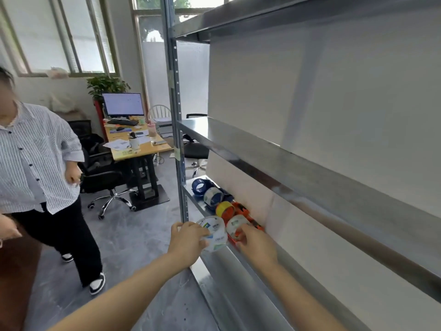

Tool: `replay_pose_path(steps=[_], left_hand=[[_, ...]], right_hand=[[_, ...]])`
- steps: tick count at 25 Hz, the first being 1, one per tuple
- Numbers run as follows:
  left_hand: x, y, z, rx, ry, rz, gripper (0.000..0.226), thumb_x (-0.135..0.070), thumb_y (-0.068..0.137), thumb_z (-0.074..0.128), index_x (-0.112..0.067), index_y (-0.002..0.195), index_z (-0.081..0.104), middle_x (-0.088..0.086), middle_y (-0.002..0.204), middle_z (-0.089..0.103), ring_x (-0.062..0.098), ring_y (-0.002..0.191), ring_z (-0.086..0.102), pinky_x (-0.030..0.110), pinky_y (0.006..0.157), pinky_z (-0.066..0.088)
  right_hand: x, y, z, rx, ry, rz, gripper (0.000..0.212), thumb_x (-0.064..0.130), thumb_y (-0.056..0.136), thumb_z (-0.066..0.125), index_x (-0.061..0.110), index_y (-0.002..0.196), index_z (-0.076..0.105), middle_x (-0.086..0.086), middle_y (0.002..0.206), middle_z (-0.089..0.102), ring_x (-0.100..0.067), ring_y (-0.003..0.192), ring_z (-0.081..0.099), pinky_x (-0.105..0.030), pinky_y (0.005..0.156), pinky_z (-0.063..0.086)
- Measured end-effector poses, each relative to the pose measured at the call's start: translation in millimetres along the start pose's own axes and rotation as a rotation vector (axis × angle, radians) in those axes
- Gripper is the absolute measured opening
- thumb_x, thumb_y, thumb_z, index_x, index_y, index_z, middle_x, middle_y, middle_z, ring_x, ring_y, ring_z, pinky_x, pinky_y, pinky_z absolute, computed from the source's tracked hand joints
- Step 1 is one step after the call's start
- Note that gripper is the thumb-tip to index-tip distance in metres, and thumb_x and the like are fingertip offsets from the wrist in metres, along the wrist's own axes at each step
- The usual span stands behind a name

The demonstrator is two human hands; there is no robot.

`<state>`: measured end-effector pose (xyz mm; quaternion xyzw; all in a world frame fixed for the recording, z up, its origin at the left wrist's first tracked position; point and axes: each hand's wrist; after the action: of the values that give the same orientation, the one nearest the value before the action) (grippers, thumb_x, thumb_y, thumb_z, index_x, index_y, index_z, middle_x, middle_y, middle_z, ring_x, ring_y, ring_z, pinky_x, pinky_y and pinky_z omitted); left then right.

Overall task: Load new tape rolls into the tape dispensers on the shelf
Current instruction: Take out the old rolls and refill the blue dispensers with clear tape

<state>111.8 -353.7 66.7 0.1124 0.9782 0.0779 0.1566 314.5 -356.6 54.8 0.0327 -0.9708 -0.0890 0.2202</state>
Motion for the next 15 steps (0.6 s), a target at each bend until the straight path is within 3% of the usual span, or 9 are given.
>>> replay_pose_path(steps=[7, 12, 15], left_hand=[[60, 103, 17, 0.038, -0.026, -0.085, 0.027, -0.027, 0.093, 0.052, -0.034, 0.118, 0.061, -0.012, 0.125, 0.060, 0.014, 0.129, 0.039, 0.035, 0.108, 0.012], [98, 180, 30, 0.047, -0.044, -0.142, 0.027, -0.026, 0.092, 0.053, -0.034, 0.116, 0.062, -0.014, 0.123, 0.061, 0.013, 0.127, 0.040, 0.033, 0.104, 0.012], [116, 212, 34, 0.066, -0.035, -0.150, 0.028, -0.027, 0.093, 0.053, -0.035, 0.118, 0.062, -0.013, 0.126, 0.059, 0.013, 0.128, 0.039, 0.036, 0.107, 0.014]], right_hand=[[12, 134, 46, 0.069, 0.101, -0.074, 0.025, 0.031, 0.083, 0.053, 0.031, 0.107, 0.058, 0.009, 0.102, 0.068, -0.014, 0.088, 0.064, -0.032, 0.073, 0.052], [24, 233, 74, 0.206, 0.248, -0.262, 0.056, 0.005, 0.081, 0.051, 0.033, 0.129, 0.054, 0.008, 0.128, 0.057, -0.013, 0.112, 0.057, -0.029, 0.092, 0.049], [31, 273, 94, 0.328, 0.240, -0.336, 0.061, -0.003, 0.081, 0.050, 0.032, 0.131, 0.054, 0.009, 0.140, 0.043, -0.011, 0.125, 0.045, -0.025, 0.103, 0.040]])
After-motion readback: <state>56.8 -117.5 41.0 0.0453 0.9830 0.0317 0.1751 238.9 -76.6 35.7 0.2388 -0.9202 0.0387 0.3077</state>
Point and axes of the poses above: each hand's wrist, its own y-axis towards the middle knuckle, its own z-axis out of the palm, x = y × z
